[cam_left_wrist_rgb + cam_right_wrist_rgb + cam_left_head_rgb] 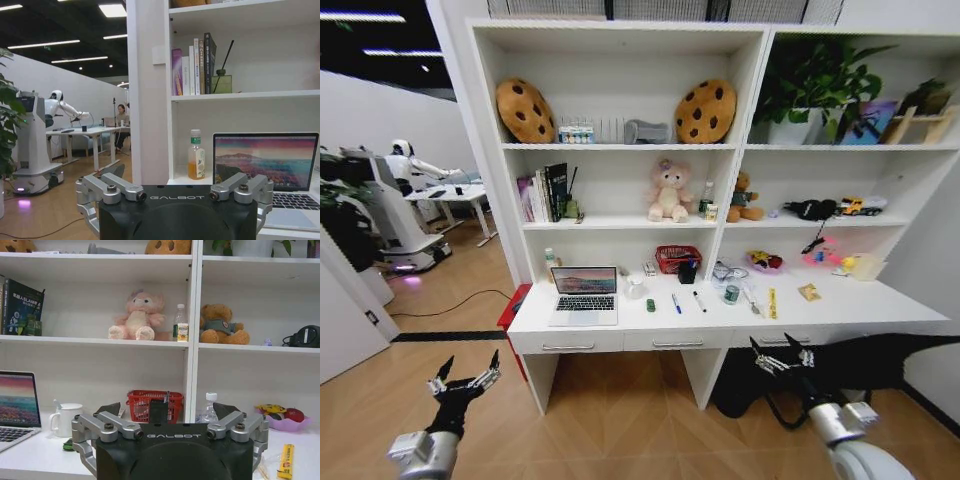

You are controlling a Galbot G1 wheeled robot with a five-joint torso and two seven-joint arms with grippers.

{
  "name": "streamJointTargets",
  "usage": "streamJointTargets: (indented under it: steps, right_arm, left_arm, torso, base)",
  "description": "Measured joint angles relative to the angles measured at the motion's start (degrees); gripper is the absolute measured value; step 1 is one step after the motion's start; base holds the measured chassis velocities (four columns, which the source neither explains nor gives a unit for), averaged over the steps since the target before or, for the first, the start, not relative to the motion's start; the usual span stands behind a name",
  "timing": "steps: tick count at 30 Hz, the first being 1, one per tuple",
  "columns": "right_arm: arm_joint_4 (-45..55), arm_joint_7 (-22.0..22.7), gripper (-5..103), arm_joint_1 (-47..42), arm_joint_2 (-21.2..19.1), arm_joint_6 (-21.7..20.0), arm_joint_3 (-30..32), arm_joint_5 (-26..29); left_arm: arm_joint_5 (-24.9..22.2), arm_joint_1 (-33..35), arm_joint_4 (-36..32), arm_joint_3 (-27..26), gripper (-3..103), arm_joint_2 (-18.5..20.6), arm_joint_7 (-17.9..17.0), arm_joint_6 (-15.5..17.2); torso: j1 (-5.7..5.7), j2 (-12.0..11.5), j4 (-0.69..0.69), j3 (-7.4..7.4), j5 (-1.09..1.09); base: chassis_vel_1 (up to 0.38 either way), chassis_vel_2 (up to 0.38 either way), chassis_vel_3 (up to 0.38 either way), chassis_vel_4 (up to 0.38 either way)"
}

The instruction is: Organize the objects on the table.

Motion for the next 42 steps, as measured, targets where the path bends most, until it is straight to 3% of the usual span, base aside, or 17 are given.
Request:
streamJointTargets:
  steps: [42]
  right_arm:
    - [0.0, -0.5, 100, 0.0, 1.1, -0.4, -0.8, -0.1]
  left_arm:
    - [1.1, -0.5, 0.3, 0.4, 100, -0.4, -0.4, 0.5]
  torso:
    - [-0.01, 0.0, -0.01, 0.0, 0.0]
  base:
    - [-0.125, 0.124, 0.127, -0.124]
